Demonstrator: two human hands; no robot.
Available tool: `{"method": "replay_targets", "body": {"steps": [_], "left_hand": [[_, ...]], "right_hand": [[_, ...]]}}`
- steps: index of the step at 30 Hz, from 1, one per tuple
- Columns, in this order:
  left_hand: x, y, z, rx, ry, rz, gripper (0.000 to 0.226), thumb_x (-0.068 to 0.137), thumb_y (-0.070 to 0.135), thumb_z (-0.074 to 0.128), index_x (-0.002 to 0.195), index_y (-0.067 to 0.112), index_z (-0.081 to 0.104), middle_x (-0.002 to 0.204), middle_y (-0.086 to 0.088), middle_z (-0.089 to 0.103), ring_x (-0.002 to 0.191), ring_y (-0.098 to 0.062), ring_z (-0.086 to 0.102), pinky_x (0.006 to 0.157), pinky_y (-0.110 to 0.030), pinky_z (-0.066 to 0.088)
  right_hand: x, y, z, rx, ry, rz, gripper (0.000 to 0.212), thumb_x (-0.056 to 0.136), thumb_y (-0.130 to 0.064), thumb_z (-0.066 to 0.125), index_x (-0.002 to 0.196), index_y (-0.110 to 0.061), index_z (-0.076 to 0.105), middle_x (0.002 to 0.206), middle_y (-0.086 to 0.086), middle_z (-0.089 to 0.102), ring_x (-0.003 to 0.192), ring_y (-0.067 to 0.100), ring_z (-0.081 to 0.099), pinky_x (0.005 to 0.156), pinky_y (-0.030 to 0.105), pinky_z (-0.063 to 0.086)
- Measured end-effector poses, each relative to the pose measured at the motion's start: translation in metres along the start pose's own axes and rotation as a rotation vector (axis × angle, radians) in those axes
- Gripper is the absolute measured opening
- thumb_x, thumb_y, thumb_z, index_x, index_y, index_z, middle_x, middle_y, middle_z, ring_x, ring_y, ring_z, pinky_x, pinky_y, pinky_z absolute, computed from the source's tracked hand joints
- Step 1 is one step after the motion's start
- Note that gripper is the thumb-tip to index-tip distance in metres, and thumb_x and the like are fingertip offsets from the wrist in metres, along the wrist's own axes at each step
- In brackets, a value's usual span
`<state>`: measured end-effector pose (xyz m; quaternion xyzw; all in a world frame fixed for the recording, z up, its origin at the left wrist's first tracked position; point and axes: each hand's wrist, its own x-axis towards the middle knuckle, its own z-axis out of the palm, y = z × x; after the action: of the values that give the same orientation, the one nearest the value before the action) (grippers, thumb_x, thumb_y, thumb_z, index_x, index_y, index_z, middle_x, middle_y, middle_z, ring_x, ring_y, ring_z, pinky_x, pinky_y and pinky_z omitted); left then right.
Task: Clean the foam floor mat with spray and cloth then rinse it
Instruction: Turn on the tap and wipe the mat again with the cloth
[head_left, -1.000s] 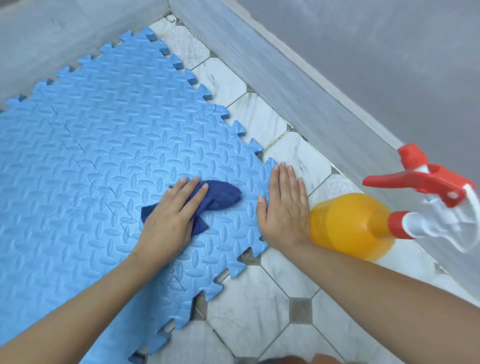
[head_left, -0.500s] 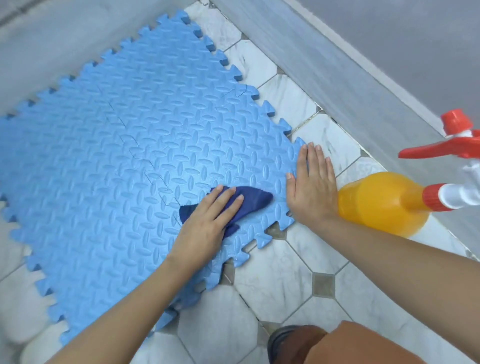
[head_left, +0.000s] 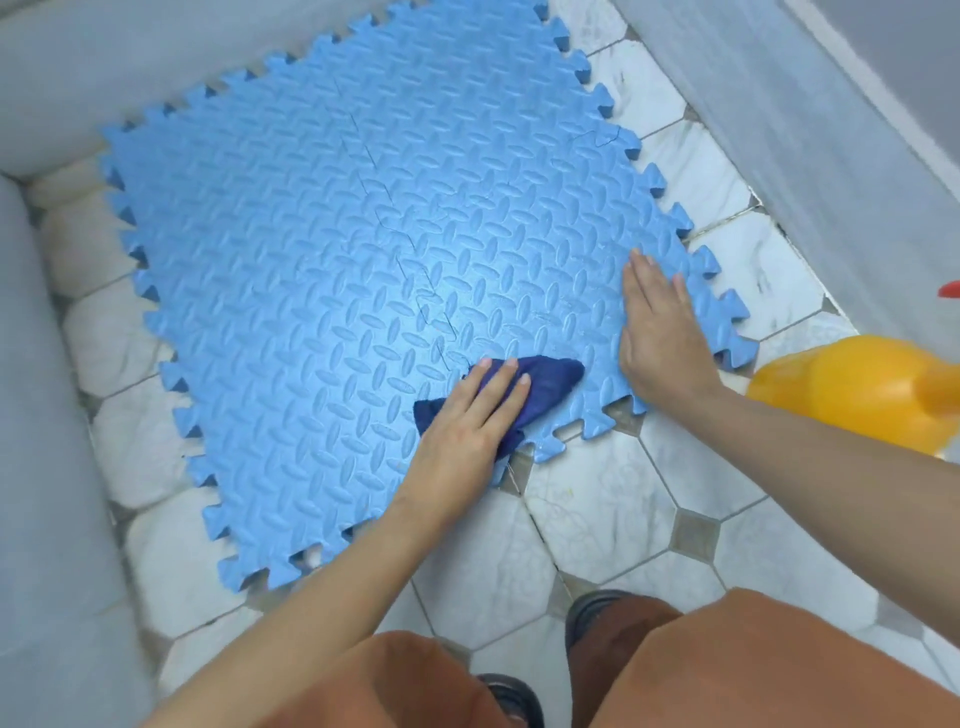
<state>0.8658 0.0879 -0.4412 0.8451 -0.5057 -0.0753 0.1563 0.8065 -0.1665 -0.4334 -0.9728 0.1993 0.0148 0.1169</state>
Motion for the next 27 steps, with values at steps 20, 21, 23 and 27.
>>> {"method": "replay_targets", "body": {"steps": [20, 21, 23, 27], "left_hand": [[-0.022, 0.016, -0.003, 0.024, -0.039, 0.082, 0.058, 0.084, 0.004, 0.047, 0.141, 0.016, 0.045, 0.148, -0.007, 0.043, 0.137, -0.030, 0.038, 0.112, -0.039, 0.034], [-0.016, 0.014, -0.003, 0.042, -0.059, 0.116, 0.057, 0.085, 0.008, 0.049, 0.141, 0.018, 0.044, 0.148, -0.007, 0.043, 0.136, -0.030, 0.040, 0.111, -0.040, 0.035], [-0.015, 0.002, -0.006, 0.074, -0.091, 0.146, 0.056, 0.087, 0.019, 0.055, 0.142, 0.021, 0.042, 0.148, -0.005, 0.042, 0.136, -0.028, 0.039, 0.112, -0.041, 0.033], [-0.032, -0.042, -0.023, 0.092, 0.025, -0.084, 0.050, 0.090, 0.022, 0.043, 0.140, 0.020, 0.045, 0.144, -0.006, 0.046, 0.138, -0.027, 0.037, 0.114, -0.042, 0.023]], "right_hand": [[0.004, 0.001, -0.008, -0.021, -0.076, -0.021, 0.063, 0.089, 0.007, 0.038, 0.150, 0.007, 0.019, 0.161, 0.019, 0.014, 0.150, 0.031, 0.013, 0.122, 0.041, 0.006], [0.005, 0.006, -0.011, -0.023, -0.098, -0.044, 0.063, 0.090, 0.007, 0.038, 0.150, 0.006, 0.019, 0.161, 0.018, 0.013, 0.150, 0.030, 0.013, 0.121, 0.039, 0.006], [0.005, 0.017, -0.017, -0.017, -0.143, -0.095, 0.063, 0.092, 0.007, 0.038, 0.151, 0.003, 0.018, 0.162, 0.015, 0.011, 0.150, 0.028, 0.013, 0.120, 0.036, 0.006], [-0.001, 0.029, -0.027, -0.029, -0.204, -0.108, 0.065, 0.094, 0.003, 0.038, 0.154, -0.006, 0.015, 0.163, 0.008, 0.010, 0.151, 0.024, 0.011, 0.120, 0.037, 0.009]]}}
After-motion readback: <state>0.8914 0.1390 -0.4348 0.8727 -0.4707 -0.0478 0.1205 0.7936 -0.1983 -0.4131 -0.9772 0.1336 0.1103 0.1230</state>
